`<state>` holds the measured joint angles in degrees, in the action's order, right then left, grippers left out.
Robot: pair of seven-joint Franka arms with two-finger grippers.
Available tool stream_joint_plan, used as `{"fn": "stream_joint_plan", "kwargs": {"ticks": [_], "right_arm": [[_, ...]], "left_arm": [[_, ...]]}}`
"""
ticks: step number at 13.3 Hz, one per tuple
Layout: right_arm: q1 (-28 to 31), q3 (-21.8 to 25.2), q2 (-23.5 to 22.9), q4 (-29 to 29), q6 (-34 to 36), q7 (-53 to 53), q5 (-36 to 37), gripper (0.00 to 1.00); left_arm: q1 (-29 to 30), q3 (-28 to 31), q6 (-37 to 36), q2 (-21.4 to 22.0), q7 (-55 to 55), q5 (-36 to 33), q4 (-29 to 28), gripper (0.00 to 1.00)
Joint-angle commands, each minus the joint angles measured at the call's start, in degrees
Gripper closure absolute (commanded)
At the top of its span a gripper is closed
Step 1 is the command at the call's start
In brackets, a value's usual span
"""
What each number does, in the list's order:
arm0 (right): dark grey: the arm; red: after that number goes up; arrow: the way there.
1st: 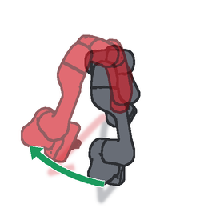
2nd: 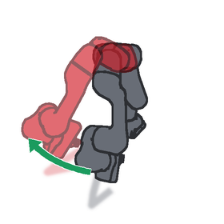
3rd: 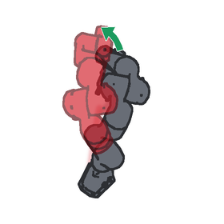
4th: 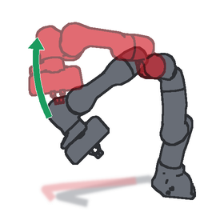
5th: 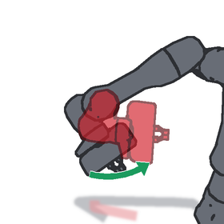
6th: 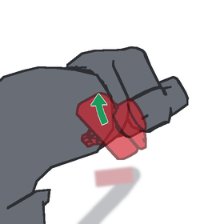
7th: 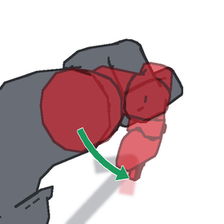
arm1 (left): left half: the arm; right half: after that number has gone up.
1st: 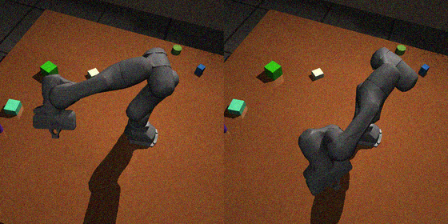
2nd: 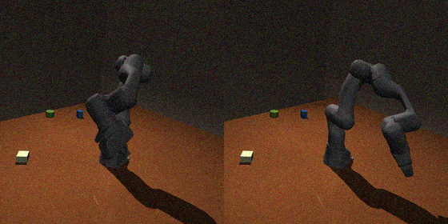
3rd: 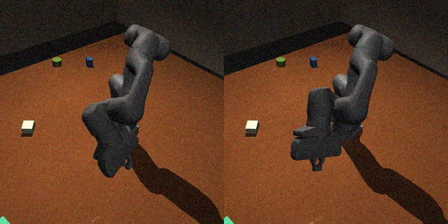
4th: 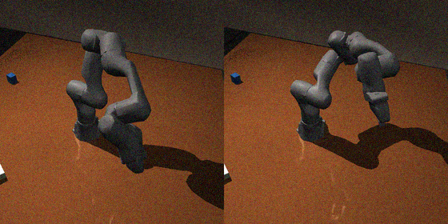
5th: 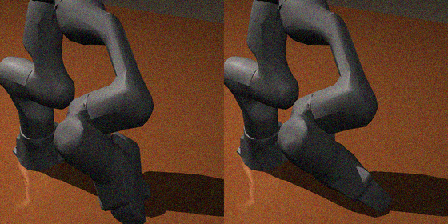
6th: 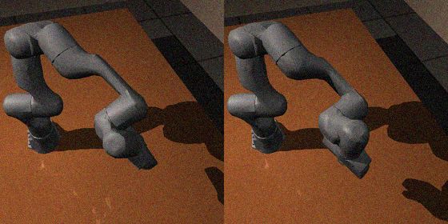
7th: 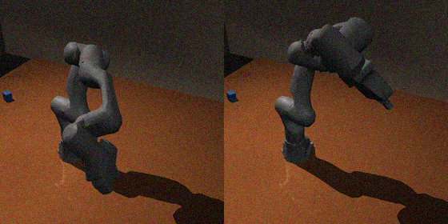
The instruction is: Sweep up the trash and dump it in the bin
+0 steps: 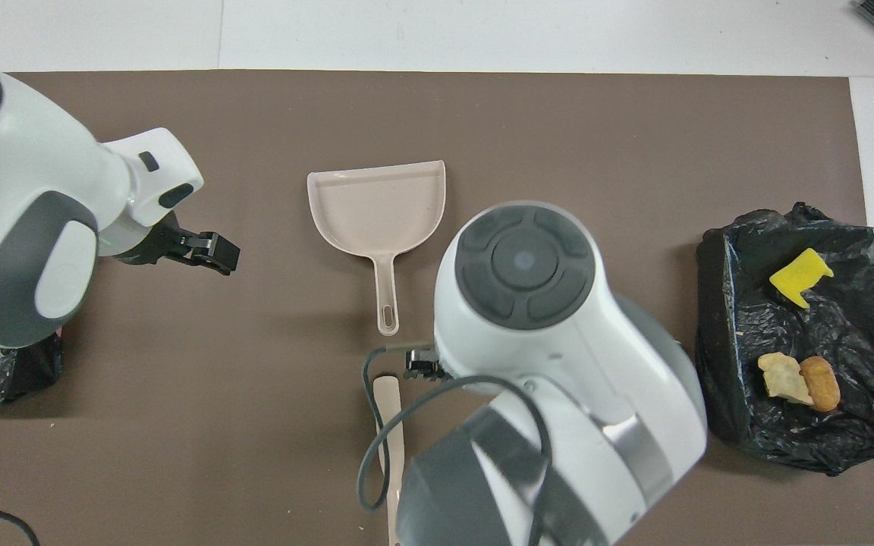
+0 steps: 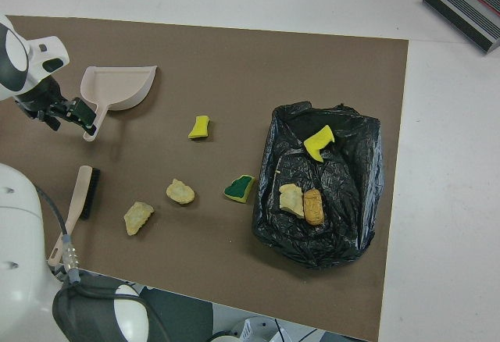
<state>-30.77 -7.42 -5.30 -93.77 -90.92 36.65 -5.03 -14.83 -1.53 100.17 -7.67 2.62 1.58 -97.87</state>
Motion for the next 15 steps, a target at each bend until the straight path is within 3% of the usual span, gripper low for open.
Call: {"fn": "stream_joint_plan", "kwargs": {"ticks": [1, 3, 6, 9, 13, 15], "right_arm": [[-3.32, 0.04, 11.16, -18.67, -10.65, 2.36, -4.19, 0.0], [-6.05, 0.04, 14.87, -25.99, -14.01, 3.86, -6.04, 0.0], [-9.13, 0.04, 15.93, -30.05, -16.47, 4.57, -6.57, 0.0], [-14.48, 0.04, 15.23, -37.16, -27.18, 8.25, -6.57, 0.0], [-20.55, 0.04, 7.25, -38.15, -39.13, 15.54, -6.57, 0.0], [-21.18, 0.04, 6.53, -38.41, -39.69, 16.17, -6.57, 0.0]], "left_arm": [[-4.23, 0.92, 4.05, -3.04, 4.83, 0.35, -0.83, 0.0], [-6.78, 0.92, 6.95, -4.89, 8.35, 0.53, -0.74, 0.0], [-11.0, 0.92, 10.56, -8.32, 16.78, 0.53, -0.74, 0.0], [-12.94, 0.83, 13.9, -11.48, 21.1, 0.79, 0.13, 0.0], [-17.24, 0.92, 17.51, -15.17, 30.32, 3.34, 1.28, 0.0], [-17.6, 0.92, 17.87, -15.71, 31.74, 3.34, 1.28, 0.0]]}}
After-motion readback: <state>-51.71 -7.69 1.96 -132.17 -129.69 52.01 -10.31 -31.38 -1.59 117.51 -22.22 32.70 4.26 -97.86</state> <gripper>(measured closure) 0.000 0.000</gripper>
